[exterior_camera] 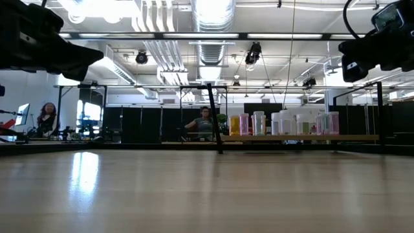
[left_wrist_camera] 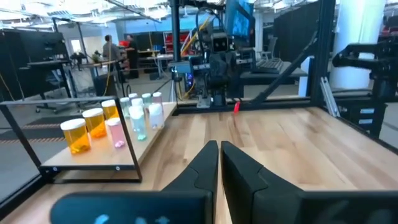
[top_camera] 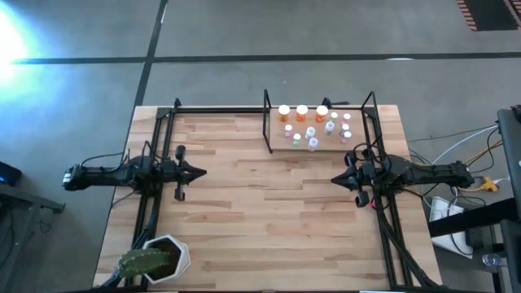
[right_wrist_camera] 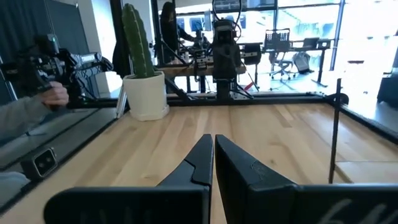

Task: Pick and place medicine bottles onto shelf by color
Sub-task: Return to Home Position

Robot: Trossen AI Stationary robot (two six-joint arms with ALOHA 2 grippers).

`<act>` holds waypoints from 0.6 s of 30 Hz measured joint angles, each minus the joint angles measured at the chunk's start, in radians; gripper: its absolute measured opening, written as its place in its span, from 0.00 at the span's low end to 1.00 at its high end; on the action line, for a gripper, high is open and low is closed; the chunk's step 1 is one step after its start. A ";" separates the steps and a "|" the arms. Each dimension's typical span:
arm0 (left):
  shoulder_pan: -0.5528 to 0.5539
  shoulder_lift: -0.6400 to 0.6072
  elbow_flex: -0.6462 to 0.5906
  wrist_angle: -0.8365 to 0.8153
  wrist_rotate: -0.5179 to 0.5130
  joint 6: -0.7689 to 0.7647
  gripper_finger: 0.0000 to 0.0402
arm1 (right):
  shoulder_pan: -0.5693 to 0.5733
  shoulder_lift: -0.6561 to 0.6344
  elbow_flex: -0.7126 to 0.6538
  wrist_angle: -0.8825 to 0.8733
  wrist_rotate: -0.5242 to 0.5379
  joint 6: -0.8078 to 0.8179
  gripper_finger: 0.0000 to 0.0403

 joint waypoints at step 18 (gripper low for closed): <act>0.000 0.097 0.003 0.048 -0.006 -0.084 0.01 | 0.000 0.052 0.000 0.001 0.002 0.002 0.02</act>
